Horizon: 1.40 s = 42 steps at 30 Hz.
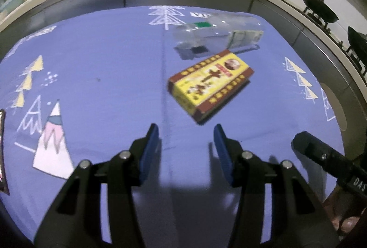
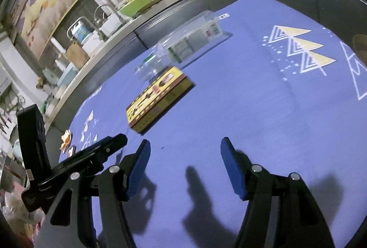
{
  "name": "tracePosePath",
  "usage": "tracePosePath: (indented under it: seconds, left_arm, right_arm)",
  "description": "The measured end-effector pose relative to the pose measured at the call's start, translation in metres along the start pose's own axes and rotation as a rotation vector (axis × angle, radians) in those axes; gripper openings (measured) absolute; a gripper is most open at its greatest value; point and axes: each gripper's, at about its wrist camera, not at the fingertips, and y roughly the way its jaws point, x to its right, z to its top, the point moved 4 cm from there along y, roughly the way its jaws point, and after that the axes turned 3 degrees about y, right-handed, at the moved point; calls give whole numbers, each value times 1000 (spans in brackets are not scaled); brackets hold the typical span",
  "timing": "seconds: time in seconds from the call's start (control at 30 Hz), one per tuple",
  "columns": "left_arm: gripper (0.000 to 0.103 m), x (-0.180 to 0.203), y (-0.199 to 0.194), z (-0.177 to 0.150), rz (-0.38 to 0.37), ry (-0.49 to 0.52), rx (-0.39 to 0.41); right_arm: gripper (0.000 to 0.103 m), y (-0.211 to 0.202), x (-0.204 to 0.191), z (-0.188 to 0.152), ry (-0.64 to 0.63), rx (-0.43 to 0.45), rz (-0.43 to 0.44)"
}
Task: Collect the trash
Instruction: 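Move both open tools back over the yellow box and clear bottle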
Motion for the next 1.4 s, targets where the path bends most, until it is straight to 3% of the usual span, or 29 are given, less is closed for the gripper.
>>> tracePosePath:
  seconds: [0.63,0.77,1.0,1.23,1.4]
  left_arm:
    - [48,-29,7,-20,26,-54,-58]
    - [53,-28,8,-21,28,-44,-60]
    - [66,-26,9,-21,-15,-48,-62]
    - [71,-28,8,-22,-59,-57,-51]
    - [85,-29,6,-24,-89,-74,-53]
  right_arm:
    - [61,19,-9,-23,27,-99,-3]
    - [61,18,-7,-23,48,-100,13]
    - [78,18,-11,-28,43,-77,61]
    - [82,17,-11,-31,50,-44,104]
    - [96,17,-17,-34,18,-42,139]
